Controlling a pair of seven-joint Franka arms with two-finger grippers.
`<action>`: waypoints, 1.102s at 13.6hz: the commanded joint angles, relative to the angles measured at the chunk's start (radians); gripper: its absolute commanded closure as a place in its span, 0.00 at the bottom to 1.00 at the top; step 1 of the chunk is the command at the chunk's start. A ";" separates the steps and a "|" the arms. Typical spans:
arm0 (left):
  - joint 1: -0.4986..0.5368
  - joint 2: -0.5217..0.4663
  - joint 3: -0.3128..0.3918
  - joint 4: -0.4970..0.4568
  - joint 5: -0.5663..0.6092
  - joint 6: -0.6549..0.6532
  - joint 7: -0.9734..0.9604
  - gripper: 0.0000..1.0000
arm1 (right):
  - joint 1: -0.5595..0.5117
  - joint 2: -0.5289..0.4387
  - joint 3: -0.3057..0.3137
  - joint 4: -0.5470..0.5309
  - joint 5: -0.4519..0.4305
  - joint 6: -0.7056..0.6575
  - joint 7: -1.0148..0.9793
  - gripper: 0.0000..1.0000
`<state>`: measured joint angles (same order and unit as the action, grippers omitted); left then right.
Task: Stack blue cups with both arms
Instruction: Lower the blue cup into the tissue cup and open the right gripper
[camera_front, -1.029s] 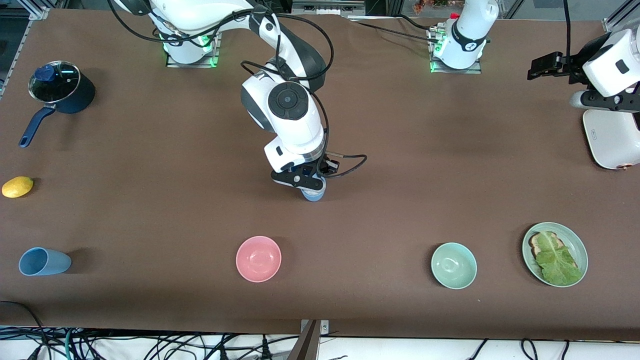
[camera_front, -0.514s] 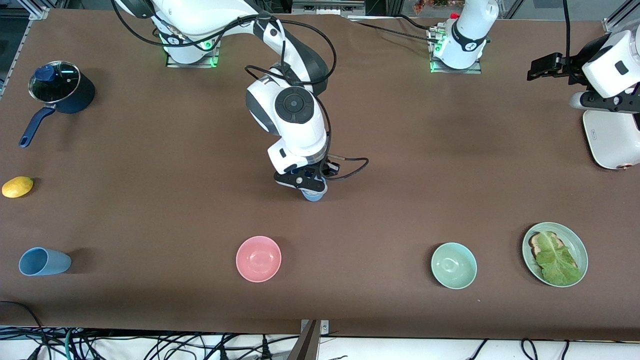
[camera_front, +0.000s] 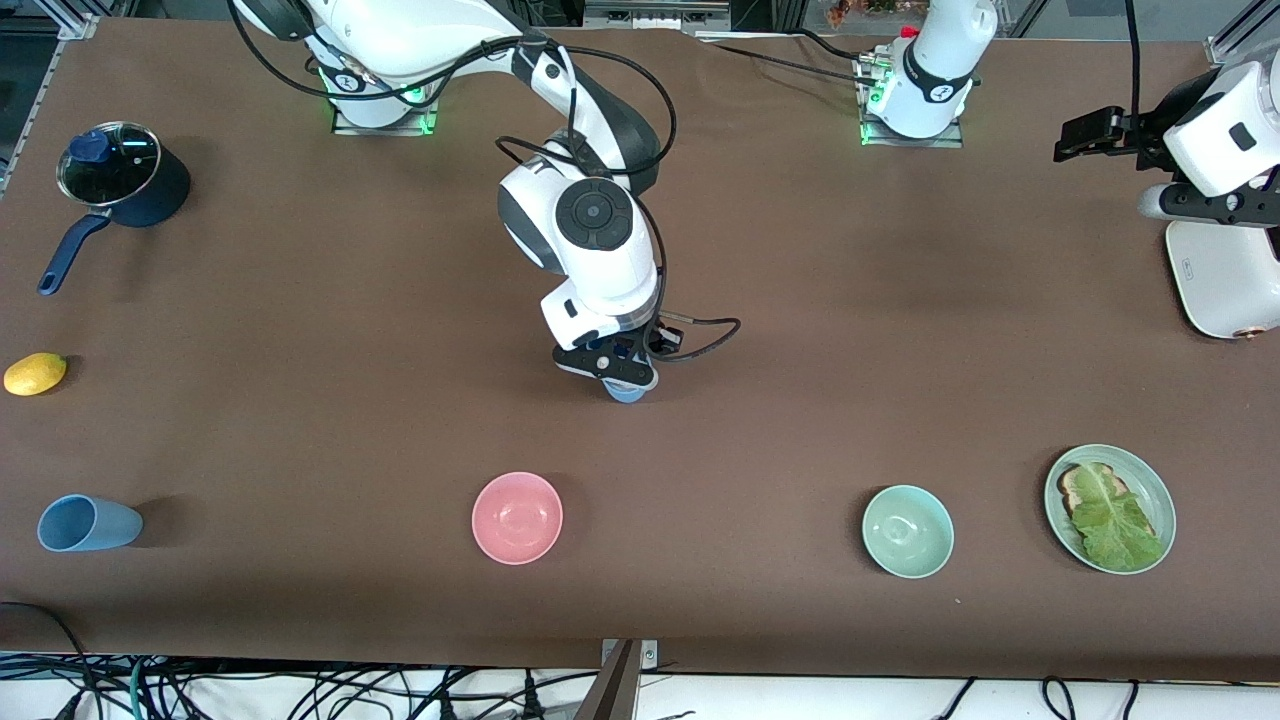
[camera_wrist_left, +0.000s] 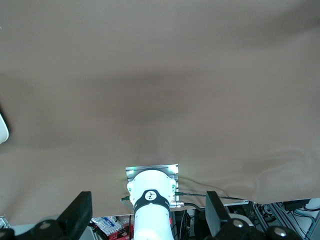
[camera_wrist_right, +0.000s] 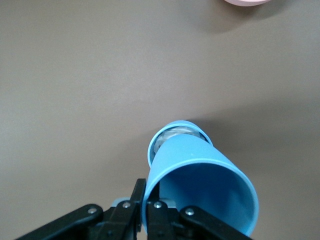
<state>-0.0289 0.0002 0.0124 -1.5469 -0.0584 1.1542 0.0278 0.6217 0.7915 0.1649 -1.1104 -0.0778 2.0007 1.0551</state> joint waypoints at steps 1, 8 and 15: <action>0.000 -0.003 -0.003 -0.005 0.008 0.015 0.023 0.00 | 0.010 0.015 -0.008 0.032 -0.017 0.007 0.019 0.64; 0.003 0.008 -0.005 0.001 0.008 0.056 0.021 0.00 | -0.074 -0.082 0.002 -0.012 -0.008 -0.034 -0.039 0.00; 0.001 0.009 -0.005 0.001 0.011 0.096 0.021 0.00 | -0.365 -0.423 0.127 -0.259 0.103 -0.251 -0.412 0.00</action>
<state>-0.0284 0.0106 0.0104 -1.5469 -0.0584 1.2392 0.0278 0.3335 0.5199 0.2622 -1.2396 -0.0384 1.8089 0.7570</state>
